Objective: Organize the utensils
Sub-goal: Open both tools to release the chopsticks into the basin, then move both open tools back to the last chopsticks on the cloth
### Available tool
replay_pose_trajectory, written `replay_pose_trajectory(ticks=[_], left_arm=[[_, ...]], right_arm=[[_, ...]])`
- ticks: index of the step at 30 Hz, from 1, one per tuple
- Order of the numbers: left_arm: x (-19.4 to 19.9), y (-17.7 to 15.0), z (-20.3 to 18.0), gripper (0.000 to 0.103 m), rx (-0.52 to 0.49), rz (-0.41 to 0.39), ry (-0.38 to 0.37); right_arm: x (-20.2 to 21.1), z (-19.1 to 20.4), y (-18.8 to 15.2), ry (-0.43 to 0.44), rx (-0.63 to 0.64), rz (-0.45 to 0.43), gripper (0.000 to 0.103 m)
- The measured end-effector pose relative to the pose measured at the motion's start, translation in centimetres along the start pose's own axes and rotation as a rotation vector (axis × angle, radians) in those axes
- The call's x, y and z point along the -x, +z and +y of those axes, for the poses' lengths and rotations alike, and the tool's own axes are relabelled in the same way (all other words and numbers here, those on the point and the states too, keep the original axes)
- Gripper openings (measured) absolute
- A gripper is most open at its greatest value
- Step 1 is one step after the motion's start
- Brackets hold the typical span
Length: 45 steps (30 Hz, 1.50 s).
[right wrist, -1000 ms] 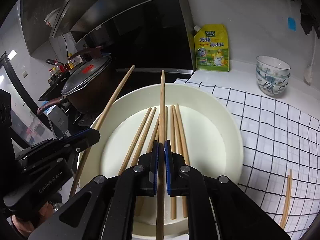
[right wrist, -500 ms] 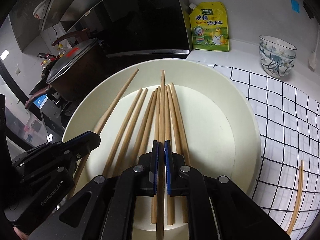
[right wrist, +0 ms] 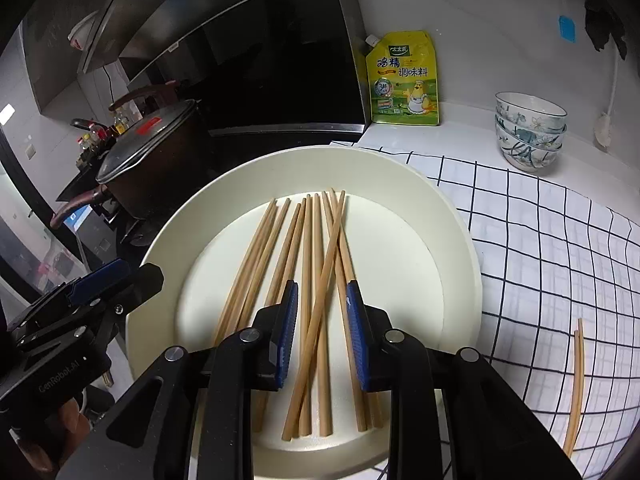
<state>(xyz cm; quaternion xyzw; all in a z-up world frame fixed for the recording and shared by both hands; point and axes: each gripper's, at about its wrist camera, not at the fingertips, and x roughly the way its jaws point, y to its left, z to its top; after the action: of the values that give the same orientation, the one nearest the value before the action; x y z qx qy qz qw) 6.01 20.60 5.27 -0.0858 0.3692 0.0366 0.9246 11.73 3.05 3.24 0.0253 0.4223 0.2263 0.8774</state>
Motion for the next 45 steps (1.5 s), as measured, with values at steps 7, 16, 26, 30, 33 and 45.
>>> replay_pose_trajectory(ticks=[7,16,26,30,33,45], left_arm=[[2.4,-0.4,-0.3,0.060,-0.004,-0.027,0.008],[4.6,-1.5,-1.6,0.061,-0.001,-0.038,0.004],[6.1,-3.0,-4.5,0.065,-0.023,-0.036,-0.009],[6.6,-3.3,-5.5,0.067,-0.026,-0.034,-0.019],[7.0,-3.6,-6.3,0.067,-0.030,-0.037,-0.025],[7.2,-4.8,-10.8,0.070,-0.081,-0.023,-0.065]], right_arm=[[2.5,0.7,-0.9,0.012,0.005,-0.029,0.027],[5.5,0.3,-2.3,0.020,0.004,-0.065,0.033],[7.8,-1.9,-4.2,0.025,-0.025,-0.082,0.034],[8.8,-3.3,-4.8,0.019,-0.043,-0.092,0.037],[9.5,-4.3,-5.4,0.014,-0.051,-0.100,0.037],[12.2,-8.8,-7.6,-0.025,-0.090,-0.129,0.039]])
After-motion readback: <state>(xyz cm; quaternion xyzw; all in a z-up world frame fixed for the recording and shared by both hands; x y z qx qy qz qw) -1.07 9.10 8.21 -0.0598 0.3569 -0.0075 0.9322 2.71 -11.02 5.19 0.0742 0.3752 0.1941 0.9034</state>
